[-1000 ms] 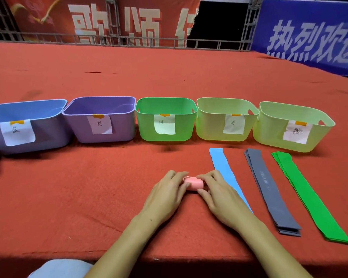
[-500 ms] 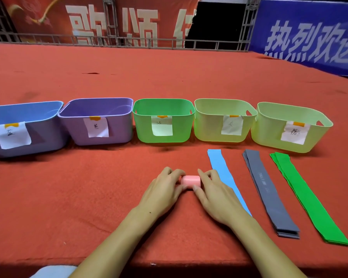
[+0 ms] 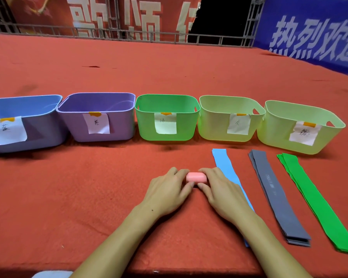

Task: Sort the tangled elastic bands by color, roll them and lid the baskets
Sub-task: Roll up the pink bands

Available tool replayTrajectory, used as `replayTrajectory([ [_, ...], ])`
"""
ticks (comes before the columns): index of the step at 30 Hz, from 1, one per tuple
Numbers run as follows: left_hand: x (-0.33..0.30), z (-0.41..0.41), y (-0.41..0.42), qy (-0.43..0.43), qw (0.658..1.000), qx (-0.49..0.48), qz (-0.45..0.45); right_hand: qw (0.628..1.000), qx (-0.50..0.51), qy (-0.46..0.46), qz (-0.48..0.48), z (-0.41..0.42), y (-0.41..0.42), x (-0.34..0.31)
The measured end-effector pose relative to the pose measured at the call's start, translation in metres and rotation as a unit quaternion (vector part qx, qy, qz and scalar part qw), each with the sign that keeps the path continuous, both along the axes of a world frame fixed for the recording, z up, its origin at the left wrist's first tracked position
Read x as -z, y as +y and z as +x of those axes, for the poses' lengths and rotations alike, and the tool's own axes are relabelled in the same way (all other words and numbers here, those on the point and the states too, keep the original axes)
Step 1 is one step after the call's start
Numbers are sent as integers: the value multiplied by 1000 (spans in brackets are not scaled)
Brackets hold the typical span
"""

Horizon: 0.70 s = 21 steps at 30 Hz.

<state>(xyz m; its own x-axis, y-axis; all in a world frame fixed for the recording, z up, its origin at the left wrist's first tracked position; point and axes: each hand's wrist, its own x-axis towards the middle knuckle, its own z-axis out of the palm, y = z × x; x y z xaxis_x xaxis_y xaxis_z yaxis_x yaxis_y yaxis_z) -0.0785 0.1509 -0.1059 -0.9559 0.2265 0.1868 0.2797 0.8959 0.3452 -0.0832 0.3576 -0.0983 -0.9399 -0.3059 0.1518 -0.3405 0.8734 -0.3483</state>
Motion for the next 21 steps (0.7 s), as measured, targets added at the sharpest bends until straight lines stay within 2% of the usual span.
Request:
replayTrajectory([
  [4,4,4,-3,15,998,-14,64,1000,9,-1,17,0,-5,-2],
  [7,4,0,-8,24,982,-5,186,1000,-1,11,-19,3,-7,-5],
  [10,-2,-4,-12,0,927,58,371,995,-15,8,-95,6,-9,-7],
  [12,-10,-2,-13,-29,890,67,450,989,-25,5,-147,7,-10,-8],
  [16,-18,3,-11,-37,859,55,508,971,-39,7,-235,12,-12,-10],
  [21,-16,2,-18,-6,869,56,491,934,-43,-32,-354,16,-22,-11],
])
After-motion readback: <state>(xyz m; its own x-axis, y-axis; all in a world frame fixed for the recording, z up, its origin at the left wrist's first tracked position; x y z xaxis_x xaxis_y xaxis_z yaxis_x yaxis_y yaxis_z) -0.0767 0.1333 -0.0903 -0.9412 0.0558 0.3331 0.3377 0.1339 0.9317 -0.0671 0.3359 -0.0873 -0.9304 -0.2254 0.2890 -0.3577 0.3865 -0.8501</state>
